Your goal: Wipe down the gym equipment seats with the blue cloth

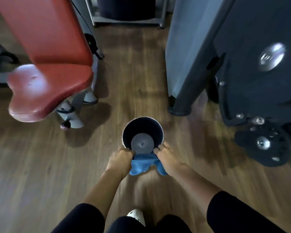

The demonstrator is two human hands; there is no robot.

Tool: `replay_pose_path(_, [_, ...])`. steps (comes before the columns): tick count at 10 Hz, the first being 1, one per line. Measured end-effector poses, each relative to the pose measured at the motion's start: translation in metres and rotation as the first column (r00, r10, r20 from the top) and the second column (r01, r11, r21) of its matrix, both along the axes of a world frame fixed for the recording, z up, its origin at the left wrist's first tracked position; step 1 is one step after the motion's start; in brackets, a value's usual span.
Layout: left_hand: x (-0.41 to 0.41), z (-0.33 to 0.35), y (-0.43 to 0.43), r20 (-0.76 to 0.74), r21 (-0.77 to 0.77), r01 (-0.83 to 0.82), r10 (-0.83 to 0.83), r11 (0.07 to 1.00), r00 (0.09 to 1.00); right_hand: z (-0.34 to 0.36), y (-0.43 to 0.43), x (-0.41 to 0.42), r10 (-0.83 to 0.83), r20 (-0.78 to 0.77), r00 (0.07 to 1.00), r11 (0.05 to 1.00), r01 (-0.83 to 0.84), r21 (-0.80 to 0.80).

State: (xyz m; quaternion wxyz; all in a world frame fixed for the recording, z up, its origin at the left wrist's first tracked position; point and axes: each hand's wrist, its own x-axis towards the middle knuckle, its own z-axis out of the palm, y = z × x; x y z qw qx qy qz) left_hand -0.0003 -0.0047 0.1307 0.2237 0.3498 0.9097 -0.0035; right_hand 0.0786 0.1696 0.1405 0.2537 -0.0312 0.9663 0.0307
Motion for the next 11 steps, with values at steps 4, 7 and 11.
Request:
replay_pose_path(4, [-0.083,-0.163,0.048,-0.328,0.053,0.022,-0.003,0.998,0.944,-0.167,0.031,-0.080,-0.110,-0.311,0.944,0.990,0.132,0.051])
replay_pose_path(7, [-0.089,-0.220,0.055,-0.393,-0.071,0.060,-0.083,0.996,0.916,-0.222,0.039,-0.091,-0.160,-0.303,0.939,0.987,0.154,-0.046])
replay_pose_path(11, [-0.068,-0.194,0.069,-0.435,0.338,-0.079,0.231,0.938,0.870,-0.212,0.027,-0.086,-0.318,-0.547,0.775,0.947,0.284,-0.147])
